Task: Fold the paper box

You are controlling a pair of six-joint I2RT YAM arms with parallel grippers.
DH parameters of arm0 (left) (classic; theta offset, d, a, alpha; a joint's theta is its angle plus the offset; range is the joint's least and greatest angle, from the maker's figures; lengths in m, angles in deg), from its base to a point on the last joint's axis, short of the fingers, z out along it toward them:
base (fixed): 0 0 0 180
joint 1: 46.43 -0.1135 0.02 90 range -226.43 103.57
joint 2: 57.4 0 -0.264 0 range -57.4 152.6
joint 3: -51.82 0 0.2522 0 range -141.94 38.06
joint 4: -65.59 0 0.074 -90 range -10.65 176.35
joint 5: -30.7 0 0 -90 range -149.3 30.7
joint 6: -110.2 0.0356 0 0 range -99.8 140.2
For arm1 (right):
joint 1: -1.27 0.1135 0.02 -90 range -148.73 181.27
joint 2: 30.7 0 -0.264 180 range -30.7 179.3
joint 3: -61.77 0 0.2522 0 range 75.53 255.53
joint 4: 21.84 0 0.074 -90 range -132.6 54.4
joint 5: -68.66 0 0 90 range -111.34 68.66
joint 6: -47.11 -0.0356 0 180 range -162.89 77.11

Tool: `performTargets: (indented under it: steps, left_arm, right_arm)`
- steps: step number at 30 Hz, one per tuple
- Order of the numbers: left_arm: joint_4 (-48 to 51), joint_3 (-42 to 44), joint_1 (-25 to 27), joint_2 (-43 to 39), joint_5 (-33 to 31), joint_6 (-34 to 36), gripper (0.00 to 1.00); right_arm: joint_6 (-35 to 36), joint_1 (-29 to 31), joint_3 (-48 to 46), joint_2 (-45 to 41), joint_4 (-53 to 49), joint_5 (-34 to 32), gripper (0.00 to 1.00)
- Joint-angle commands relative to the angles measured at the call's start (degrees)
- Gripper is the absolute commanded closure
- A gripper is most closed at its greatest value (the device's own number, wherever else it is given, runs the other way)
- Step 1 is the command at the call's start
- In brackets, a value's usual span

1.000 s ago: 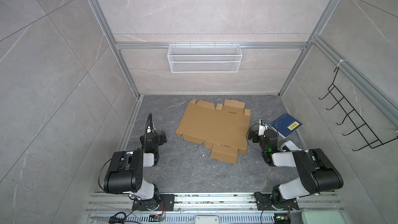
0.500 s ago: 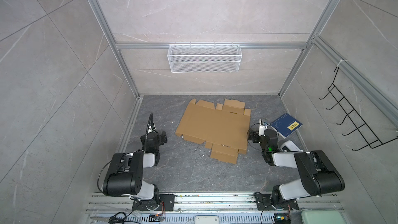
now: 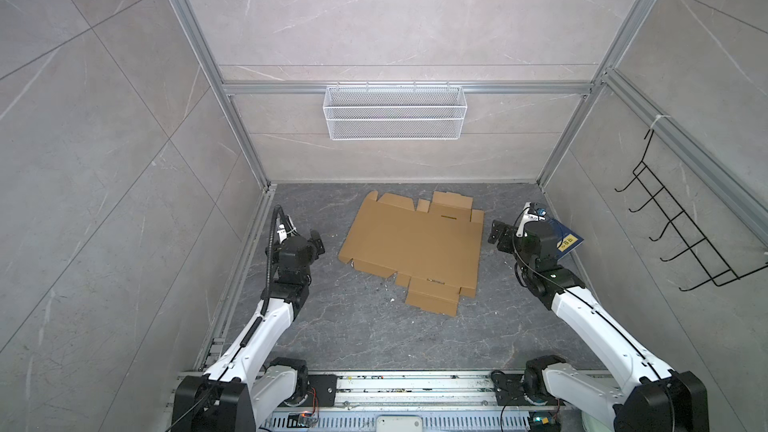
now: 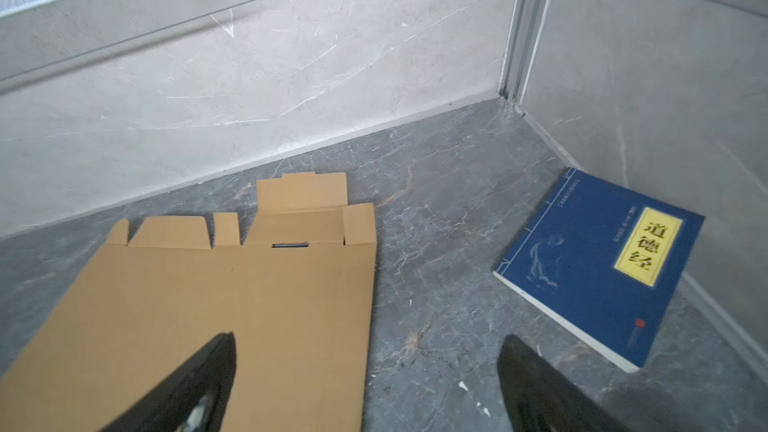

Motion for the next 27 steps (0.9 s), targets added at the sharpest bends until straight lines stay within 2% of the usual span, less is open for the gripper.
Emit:
performTargets:
  steps: [1,3,9,13,21,27]
  left_arm:
    - [9.6,-5.0,-0.2,-1.0,4.9,-10.7,0.0]
    - [7.6,-6.0,-0.9,-0.5,13.1,-8.1,0.0]
    - [13.9,-12.9,0.0,6.3,24.5,-7.2,0.16]
    - [14.6,-14.8,6.3,11.7,24.2,-7.1,0.17]
    - [14.1,-23.3,18.6,27.9,23.1,-5.9,0.16]
    - [10.8,-27.0,20.9,34.6,25.2,-6.8,0.16]
  right_arm:
    - [-7.1,-1.8,2.5,3.8,-10.8,13.2,0.04]
    - [-9.0,-1.9,2.8,4.8,-10.6,16.5,0.09]
    - [-12.3,-1.9,3.6,10.2,-14.7,20.9,0.15]
    - [-13.2,-2.0,1.9,11.7,-16.0,24.4,0.2]
    - [-13.5,-3.4,-1.8,10.5,-17.5,28.2,0.23]
    - [-13.3,-4.9,-3.6,9.1,-19.5,29.6,0.24]
